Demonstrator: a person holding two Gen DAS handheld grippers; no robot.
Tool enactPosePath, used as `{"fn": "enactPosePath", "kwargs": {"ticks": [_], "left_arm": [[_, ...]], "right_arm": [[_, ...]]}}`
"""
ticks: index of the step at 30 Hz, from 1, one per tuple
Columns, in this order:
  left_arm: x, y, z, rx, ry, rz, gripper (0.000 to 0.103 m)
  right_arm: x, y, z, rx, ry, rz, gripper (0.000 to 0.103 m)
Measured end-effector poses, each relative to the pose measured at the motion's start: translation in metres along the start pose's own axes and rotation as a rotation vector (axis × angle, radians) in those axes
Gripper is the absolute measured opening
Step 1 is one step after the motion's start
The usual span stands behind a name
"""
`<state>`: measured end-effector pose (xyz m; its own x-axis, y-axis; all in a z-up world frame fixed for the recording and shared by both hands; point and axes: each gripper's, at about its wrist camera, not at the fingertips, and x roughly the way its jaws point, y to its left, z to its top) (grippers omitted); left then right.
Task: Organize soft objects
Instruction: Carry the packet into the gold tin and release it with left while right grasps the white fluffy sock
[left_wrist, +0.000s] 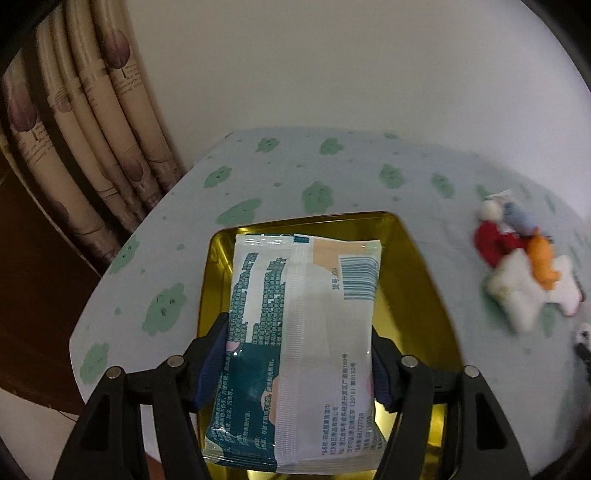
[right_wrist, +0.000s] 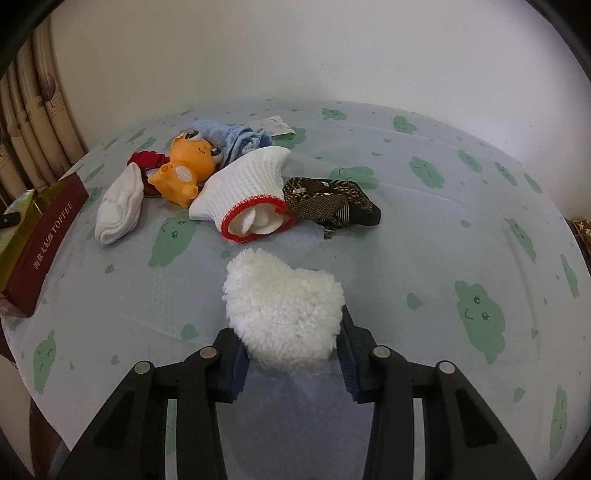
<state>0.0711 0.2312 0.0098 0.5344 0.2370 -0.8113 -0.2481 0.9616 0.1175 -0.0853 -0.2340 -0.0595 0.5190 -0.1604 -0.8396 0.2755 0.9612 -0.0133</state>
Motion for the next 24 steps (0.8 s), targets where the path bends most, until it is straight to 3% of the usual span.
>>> {"fn": "enactPosePath", "kwargs": {"ticks": [3,6,9,13,19,24], "left_arm": [[0.016,0.004,0.006,-0.001,0.026,0.037,0.069],[0.025,0.003,0.008,0.027,0.041,0.015,0.07],[0.023,0.002,0.01,0.04,0.046,0.003,0.08],[0.016,0.009,0.018,0.004,0.044,-0.029,0.08],[-0.022,0.026,0.01,-0.128,-0.037,0.0,0.08],[-0.083,0.029,-0.032,-0.245,-0.125,-0.011,0.08]], "right_arm": [[0.001,0.001,0.001,0.001,0.002,0.0,0.038],[0.002,0.001,0.001,0.001,0.005,0.002,0.039],[0.003,0.002,0.0,0.004,0.011,0.006,0.039],[0.003,0.002,0.0,0.005,0.013,0.007,0.04],[0.003,0.001,0.001,0.016,0.012,0.021,0.04],[0.001,0.003,0.001,-0.001,0.012,0.031,0.04]]}}
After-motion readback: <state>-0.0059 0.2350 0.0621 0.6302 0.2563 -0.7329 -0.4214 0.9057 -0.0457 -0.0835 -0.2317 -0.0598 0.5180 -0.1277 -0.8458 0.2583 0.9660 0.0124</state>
